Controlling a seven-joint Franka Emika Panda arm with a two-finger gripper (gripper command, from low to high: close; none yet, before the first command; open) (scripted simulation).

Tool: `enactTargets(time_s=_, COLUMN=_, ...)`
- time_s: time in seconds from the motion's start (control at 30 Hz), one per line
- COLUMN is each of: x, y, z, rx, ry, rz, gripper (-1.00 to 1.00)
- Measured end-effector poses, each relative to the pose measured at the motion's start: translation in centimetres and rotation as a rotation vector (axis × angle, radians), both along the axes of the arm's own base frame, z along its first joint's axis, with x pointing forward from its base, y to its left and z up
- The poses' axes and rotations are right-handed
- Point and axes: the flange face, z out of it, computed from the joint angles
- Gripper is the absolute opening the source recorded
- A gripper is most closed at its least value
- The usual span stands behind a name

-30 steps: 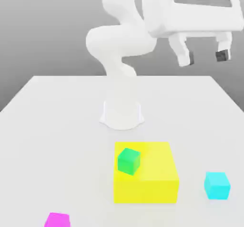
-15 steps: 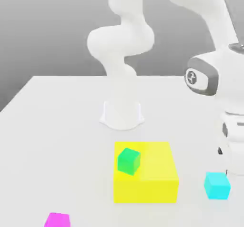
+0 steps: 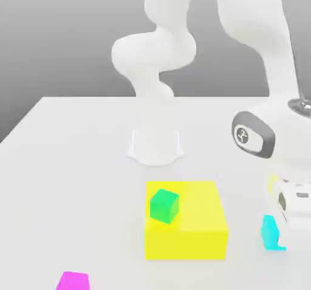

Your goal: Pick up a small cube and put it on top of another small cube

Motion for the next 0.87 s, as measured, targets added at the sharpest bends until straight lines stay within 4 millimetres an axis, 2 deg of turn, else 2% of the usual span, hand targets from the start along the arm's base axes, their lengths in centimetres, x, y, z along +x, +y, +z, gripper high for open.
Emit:
enactTargets(time_s=0.07, x=0.3, y=-1.0, z=2.3, rx=0.001, ry=0.001, rz=-0.018, gripper=-1.0)
enactTargets(time_s=0.13, x=1.1, y=-3.5, z=4.3, rx=0.004, ry=0.003, rz=-0.064, gripper=-1.0)
enactTargets(time_s=0.3, x=2.6, y=-12.0, z=8.9, rx=0.008, ry=0.006, rz=-0.224, gripper=-1.0)
enactTargets(time_s=0.57, x=0.2, y=-22.7, z=14.6, rx=0.005, ry=0.003, rz=-0.415, gripper=-1.0)
enactTargets(time_s=0.63, x=-0.2, y=-24.0, z=13.8, rx=0.005, ry=0.003, rz=-0.441, gripper=-1.0)
enactTargets(time_s=0.73, x=-0.3, y=-24.3, z=10.6, rx=0.005, ry=0.003, rz=-0.449, gripper=-1.0)
enactTargets(time_s=0.77, x=-0.4, y=-24.4, z=9.5, rx=0.004, ry=0.002, rz=-0.45, gripper=1.0)
enactTargets(time_s=0.87, x=-0.4, y=-24.4, z=9.5, rx=0.004, ry=0.002, rz=-0.45, gripper=1.0)
